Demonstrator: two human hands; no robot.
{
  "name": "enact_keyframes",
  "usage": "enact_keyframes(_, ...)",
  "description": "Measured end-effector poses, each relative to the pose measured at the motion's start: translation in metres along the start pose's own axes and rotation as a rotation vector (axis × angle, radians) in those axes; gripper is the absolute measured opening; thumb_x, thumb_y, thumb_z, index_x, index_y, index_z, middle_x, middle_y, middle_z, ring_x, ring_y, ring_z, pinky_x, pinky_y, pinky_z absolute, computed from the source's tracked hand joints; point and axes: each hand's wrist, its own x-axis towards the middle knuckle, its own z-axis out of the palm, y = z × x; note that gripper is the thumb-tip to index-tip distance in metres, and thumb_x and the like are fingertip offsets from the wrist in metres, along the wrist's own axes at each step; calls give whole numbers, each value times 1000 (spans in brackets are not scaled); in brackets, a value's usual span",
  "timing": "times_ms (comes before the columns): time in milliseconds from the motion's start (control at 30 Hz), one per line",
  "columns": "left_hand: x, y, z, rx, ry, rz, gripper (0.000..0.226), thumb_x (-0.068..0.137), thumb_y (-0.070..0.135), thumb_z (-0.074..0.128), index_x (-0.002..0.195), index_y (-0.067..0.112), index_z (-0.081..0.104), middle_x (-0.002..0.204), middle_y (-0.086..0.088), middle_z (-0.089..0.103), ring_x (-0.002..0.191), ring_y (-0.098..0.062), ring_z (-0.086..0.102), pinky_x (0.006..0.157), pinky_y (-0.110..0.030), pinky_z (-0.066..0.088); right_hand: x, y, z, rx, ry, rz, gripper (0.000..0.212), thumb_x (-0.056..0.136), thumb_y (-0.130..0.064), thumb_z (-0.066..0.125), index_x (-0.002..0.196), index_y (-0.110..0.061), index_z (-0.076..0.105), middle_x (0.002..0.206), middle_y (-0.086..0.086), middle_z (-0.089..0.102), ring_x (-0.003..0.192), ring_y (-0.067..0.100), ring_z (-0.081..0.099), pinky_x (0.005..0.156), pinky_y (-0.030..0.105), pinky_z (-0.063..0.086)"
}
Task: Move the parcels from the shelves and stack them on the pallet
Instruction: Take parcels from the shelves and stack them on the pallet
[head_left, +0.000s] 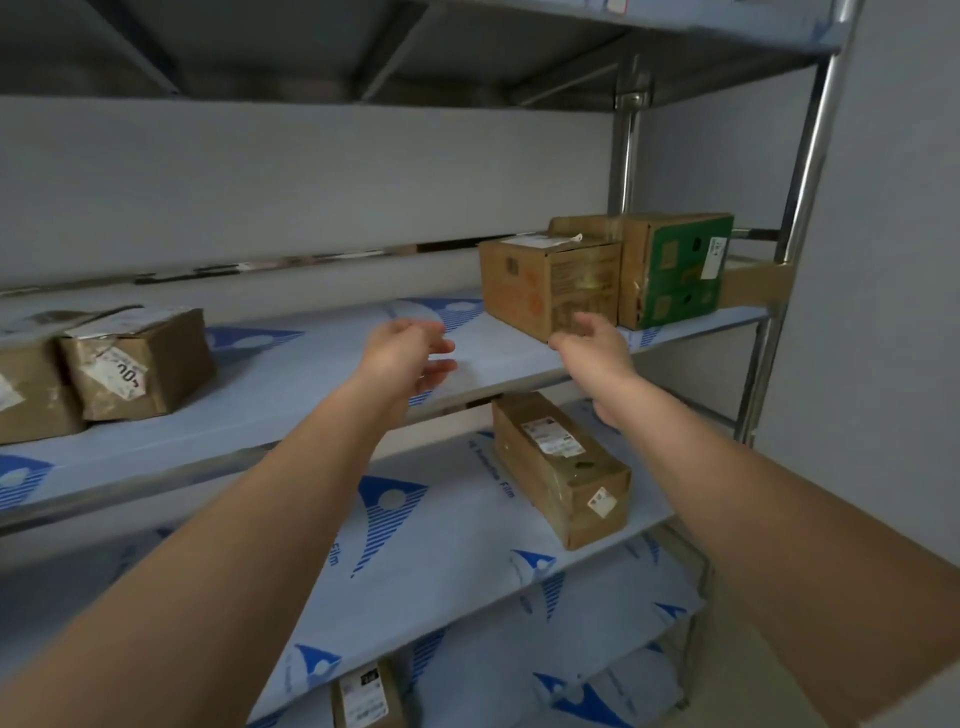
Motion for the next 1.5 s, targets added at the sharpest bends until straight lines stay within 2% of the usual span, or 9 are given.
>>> enact_keyframes(300,84,1,80,-2,115,-26,35,99,23,54,132,11,51,119,-6,63,103,-23,65,86,-35,55,114,7,-17,-125,-52,-127,76,90,-32,61,154,-34,19,160,3,17,145,32,22,117,56,23)
enact_keyframes(433,98,2,89,-17,136,-31,40,100,32,52,136,14,50,127,-5,60,109,-23,61,96,-37,50,126,10,-11,-42,-4,-140,76,91,-33,61,153,-32,17,153,4,31,140,28,30,115,50,28)
enact_keyframes(533,108,4,86,-30,150,-32,36,102,39,43,129,17,51,130,-5,57,117,-24,57,107,-40,41,132,9,-8,54,-26,-152,70,96,-32,55,153,-30,15,116,-10,54,123,20,44,111,50,34)
enact_keyframes(667,117,1,69,-62,215,-32,46,104,45,36,140,18,47,141,-6,51,124,-26,52,106,-37,36,141,5,6,24,-17,-103,64,99,-39,49,154,-27,18,158,5,23,145,29,23,115,47,23)
enact_keyframes(867,127,-16,40,-178,166,-22,60,103,50,33,152,15,33,154,-9,39,143,-28,36,120,-42,24,145,5,46,148,-203,-6,61,103,-50,30,157,-30,8,162,2,22,146,28,26,115,47,24)
enact_keyframes(967,129,-20,34,-264,128,-5,61,103,53,31,149,14,37,141,-16,52,136,-30,43,118,-41,26,144,2,69,266,-214,33,61,100,-59,24,153,-30,23,154,4,38,139,28,39,113,49,31)
enact_keyframes(1133,135,-26,22,-512,376,-31,53,104,50,33,128,6,51,77,-10,50,80,-24,57,84,-37,52,156,2,84,483,-66,204,61,98,-64,25,142,-26,44,133,6,57,113,26,57,93,43,43)
enact_keyframes(1333,139,-32,22,-484,293,25,56,104,50,29,147,16,41,142,-12,51,137,-26,42,116,-37,26,156,9,90,472,-207,85,55,99,-62,26,122,-25,60,110,2,68,92,14,63,72,29,47)
enact_keyframes(1500,138,-33,23,-534,335,34,53,103,52,30,133,14,51,85,-10,63,93,-24,61,112,-44,37,157,13,88,497,-234,83,64,96,-67,27,120,-22,65,104,3,72,97,20,68,85,38,53)
